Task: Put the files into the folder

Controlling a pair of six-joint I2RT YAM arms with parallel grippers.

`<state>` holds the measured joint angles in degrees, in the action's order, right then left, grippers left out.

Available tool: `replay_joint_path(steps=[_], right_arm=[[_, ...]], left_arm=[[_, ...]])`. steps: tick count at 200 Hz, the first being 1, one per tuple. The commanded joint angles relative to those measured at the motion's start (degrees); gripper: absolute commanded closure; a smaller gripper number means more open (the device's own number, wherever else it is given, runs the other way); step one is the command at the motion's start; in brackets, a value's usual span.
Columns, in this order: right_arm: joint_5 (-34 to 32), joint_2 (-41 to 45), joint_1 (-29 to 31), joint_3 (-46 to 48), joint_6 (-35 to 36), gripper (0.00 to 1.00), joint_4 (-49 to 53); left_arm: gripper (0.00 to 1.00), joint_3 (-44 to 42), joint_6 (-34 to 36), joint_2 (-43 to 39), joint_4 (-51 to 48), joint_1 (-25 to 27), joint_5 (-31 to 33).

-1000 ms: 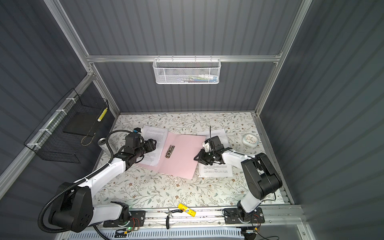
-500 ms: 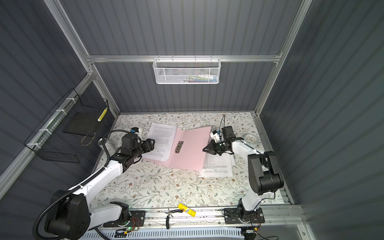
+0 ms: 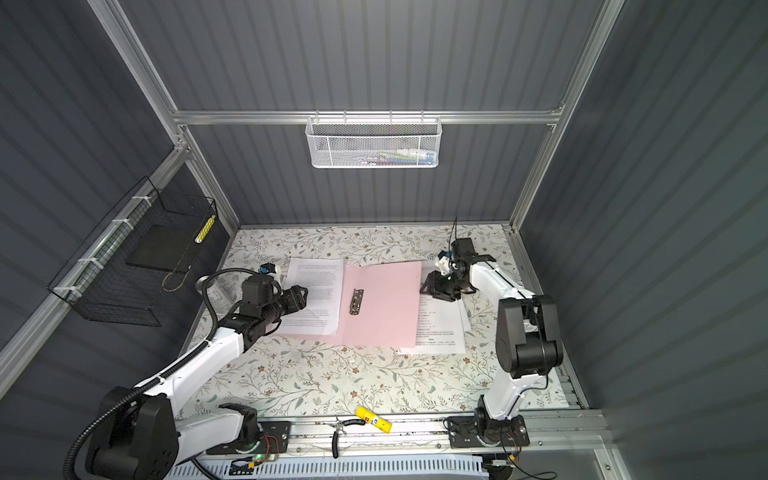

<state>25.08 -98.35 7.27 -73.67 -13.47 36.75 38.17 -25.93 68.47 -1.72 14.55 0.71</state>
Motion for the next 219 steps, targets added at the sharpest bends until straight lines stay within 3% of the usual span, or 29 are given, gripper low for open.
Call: replay_joint_path(steps=[1, 40, 99, 156, 219], right_arm=[[-13.93, 4.74, 2.93, -7.45, -0.90, 0.46, 2.98], [-6.56, 0.14, 12.07, -18.11, -3.80, 0.45, -0.37], [11.98, -22.69, 23.25, -34.99, -9.15, 0.42, -8.26], [16.86, -39.44, 27.08, -47.62, -10.95, 0.41, -7.80], [17.96, -42.16, 27.58, -42.96, -12.69, 0.42, -10.49]], left_arm=[[0.28, -0.42, 0.13, -1.03, -1.00, -0.95, 1.97], [0.28, -2.58, -0.42, -1.44, 0.18, -6.50, 4.85], [0.28, -7.22, -2.41, -2.40, 4.43, -12.88, -0.98], [0.27, -9.18, -2.64, -4.31, 4.08, -17.21, -4.37], [0.28, -8.82, -2.63, -3.45, 4.14, -17.32, -4.76]])
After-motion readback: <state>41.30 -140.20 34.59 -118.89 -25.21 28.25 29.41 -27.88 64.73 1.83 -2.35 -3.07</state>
